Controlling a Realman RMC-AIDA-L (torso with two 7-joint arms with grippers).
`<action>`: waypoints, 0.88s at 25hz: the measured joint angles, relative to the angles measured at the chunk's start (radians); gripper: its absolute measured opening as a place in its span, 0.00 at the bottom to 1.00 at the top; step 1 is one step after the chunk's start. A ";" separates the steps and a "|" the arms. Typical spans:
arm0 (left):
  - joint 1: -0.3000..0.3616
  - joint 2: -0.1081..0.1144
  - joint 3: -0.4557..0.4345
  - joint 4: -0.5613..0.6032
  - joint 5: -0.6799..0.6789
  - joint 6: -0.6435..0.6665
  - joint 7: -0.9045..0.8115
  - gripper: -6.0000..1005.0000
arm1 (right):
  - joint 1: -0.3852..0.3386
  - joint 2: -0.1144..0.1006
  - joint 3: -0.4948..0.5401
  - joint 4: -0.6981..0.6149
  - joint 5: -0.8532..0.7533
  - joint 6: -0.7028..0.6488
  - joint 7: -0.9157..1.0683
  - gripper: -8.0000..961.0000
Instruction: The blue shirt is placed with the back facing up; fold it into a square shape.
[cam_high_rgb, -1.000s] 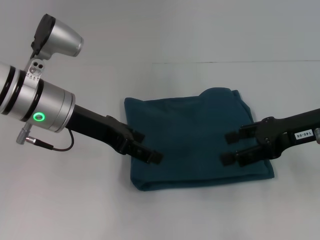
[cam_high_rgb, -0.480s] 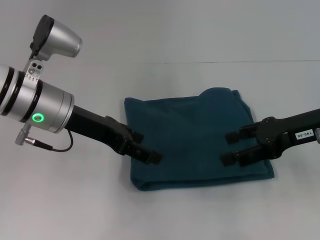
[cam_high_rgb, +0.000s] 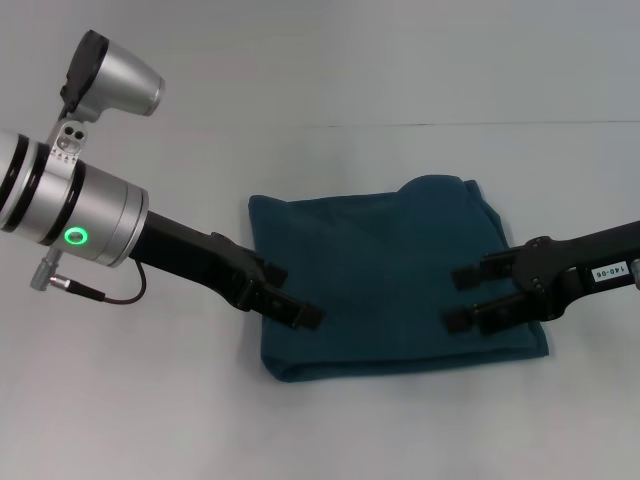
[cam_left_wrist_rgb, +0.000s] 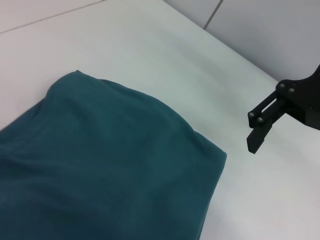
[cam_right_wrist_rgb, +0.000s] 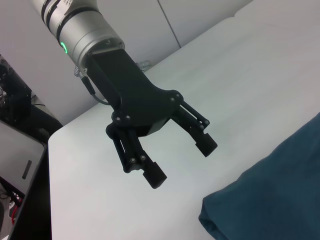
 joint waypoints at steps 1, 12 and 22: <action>0.000 0.000 0.000 0.000 0.000 0.000 0.000 0.94 | 0.000 0.000 0.000 0.000 0.000 0.000 0.000 0.94; 0.005 0.000 -0.002 0.000 -0.001 -0.009 0.000 0.94 | -0.002 0.002 0.005 0.000 -0.002 0.001 0.000 0.94; 0.008 -0.002 0.000 0.001 -0.001 -0.012 0.000 0.94 | -0.002 0.004 0.008 0.000 -0.001 0.016 0.002 0.94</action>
